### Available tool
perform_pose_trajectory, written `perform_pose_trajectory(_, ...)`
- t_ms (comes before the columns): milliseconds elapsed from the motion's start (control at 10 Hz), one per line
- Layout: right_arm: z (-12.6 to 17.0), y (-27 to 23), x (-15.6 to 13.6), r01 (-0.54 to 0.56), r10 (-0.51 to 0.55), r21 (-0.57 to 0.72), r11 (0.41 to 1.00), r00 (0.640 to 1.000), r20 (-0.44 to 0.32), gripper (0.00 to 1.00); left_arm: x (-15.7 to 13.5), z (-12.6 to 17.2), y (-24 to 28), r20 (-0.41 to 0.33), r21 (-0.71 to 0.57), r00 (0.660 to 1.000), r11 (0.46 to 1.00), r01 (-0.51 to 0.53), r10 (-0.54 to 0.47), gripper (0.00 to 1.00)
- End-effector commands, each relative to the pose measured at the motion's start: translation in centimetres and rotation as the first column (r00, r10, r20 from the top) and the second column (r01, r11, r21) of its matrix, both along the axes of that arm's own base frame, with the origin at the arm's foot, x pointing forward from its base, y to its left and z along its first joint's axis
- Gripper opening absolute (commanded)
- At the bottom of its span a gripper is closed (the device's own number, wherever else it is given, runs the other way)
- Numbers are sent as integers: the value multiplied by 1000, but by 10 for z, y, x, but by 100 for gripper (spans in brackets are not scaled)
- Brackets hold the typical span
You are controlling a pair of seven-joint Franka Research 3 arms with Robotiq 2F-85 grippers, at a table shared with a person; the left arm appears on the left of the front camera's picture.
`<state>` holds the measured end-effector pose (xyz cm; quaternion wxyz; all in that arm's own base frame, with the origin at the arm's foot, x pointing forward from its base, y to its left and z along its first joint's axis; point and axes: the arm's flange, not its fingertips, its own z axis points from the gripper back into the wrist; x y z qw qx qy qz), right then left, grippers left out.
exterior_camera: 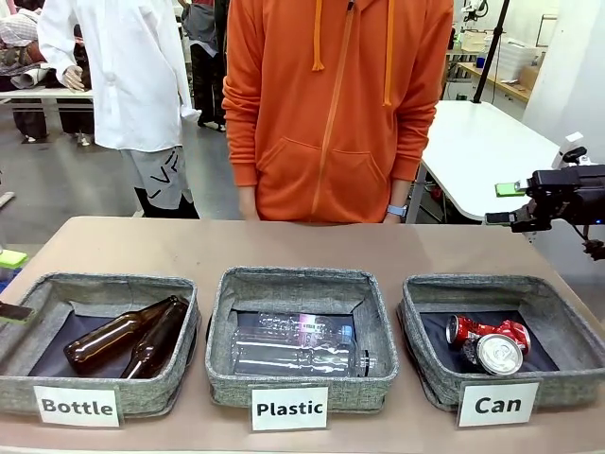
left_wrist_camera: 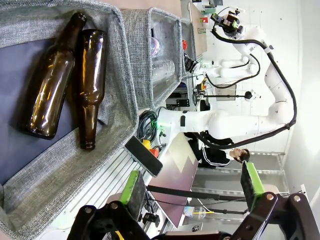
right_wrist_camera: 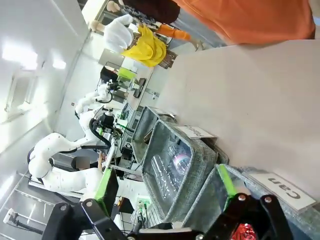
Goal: Sort the can waste into the basket.
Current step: Pick up the can waste from the table and place it in the right Fabric basket.
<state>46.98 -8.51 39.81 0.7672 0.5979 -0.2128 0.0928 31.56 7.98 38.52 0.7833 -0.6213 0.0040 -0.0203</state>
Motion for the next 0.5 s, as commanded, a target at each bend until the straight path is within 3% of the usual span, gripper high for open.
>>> perform_pose_trajectory(0,2,-1,-2,-6,6,-8,1000,1000,18,100,-3,2,1,-9,-13,1000,1000,0,0,100)
perform_pose_trajectory(400,2,-1,-2,-6,6,-8,1000,1000,18,100,-3,2,1,-9,-13,1000,1000,0,0,100)
